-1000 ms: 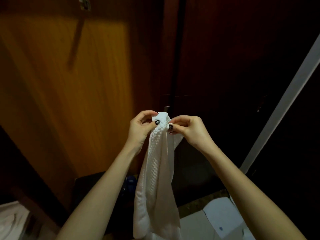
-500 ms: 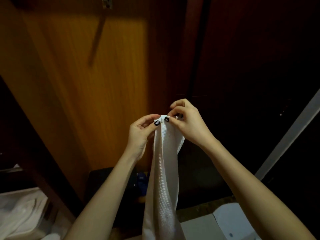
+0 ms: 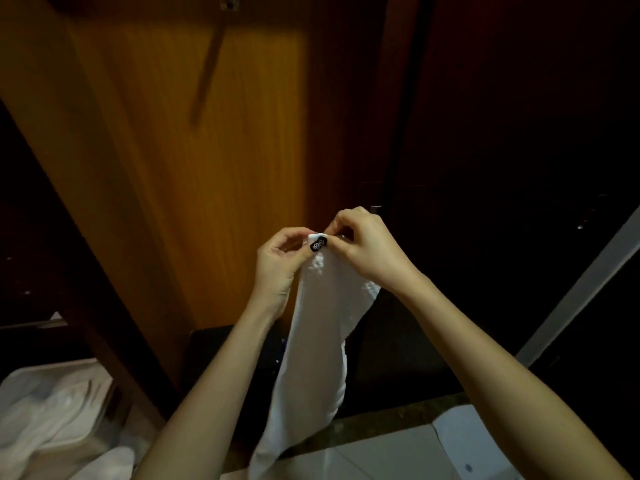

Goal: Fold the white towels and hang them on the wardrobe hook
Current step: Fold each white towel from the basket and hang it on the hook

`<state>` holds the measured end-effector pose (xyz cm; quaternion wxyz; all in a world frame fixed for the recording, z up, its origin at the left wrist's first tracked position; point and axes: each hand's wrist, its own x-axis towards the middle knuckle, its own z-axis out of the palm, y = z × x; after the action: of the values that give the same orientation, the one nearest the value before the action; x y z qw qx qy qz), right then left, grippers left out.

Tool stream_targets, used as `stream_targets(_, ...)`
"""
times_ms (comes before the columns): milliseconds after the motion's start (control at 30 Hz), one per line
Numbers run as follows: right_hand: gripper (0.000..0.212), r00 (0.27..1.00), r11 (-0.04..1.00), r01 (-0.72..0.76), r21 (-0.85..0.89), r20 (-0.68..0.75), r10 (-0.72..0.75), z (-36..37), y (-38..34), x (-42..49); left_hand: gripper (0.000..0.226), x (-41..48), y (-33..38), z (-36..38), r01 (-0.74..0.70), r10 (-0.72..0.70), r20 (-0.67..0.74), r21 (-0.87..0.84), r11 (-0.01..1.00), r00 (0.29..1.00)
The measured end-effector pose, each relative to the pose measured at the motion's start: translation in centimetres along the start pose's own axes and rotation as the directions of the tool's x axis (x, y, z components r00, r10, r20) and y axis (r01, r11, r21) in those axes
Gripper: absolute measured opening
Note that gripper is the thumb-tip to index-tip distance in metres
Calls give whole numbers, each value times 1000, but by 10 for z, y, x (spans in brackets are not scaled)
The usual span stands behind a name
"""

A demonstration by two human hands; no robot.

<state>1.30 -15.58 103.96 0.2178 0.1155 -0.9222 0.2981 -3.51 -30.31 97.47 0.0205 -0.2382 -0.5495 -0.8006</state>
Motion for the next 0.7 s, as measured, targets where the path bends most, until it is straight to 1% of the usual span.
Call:
stream_targets(167,6,999,998,-26,63,-21,27,5,6,-2,16,0,-4,-5,16,-16,-10,28,999,1000)
stream_targets(233,6,999,992,-20,124,-31,24,4,8,-3,16,-1,-2,-1,36,-36,-17,-42,998,999)
stream_targets(267,7,999,982,-16,187,-28,22,2,10,-2,16,0,-1,1,51,-53,-17,-89,995,998)
stream_targets(333,8,1000,954,-19,299,29,11,-6,16,-3,15,4,2,4,60,-65,-29,-135,989,997)
stream_targets(367,10,997,951,-22,308,78,-2,-11,21,-5,13,7,4,5,53,-60,-46,-136,989,997)
stream_targets(433,14,984,963,-37,267,179,-12,-18,36,-15,11,15,7,2,34,-45,-90,-120,992,995)
stream_targets(467,15,974,970,-67,235,225,13,-20,46,-22,14,19,8,0,29,-41,-110,-107,994,993)
stream_targets(567,19,929,968,-218,126,331,166,-24,73,-43,18,32,12,-10,29,-43,-158,-87,996,987)
stream_targets(633,12,909,953,-283,107,346,232,-26,88,-54,17,38,13,-12,32,-45,-176,-71,997,983)
stream_targets(700,15,919,957,-273,95,320,230,-29,96,-62,17,41,11,-10,32,-41,-174,-52,998,984)
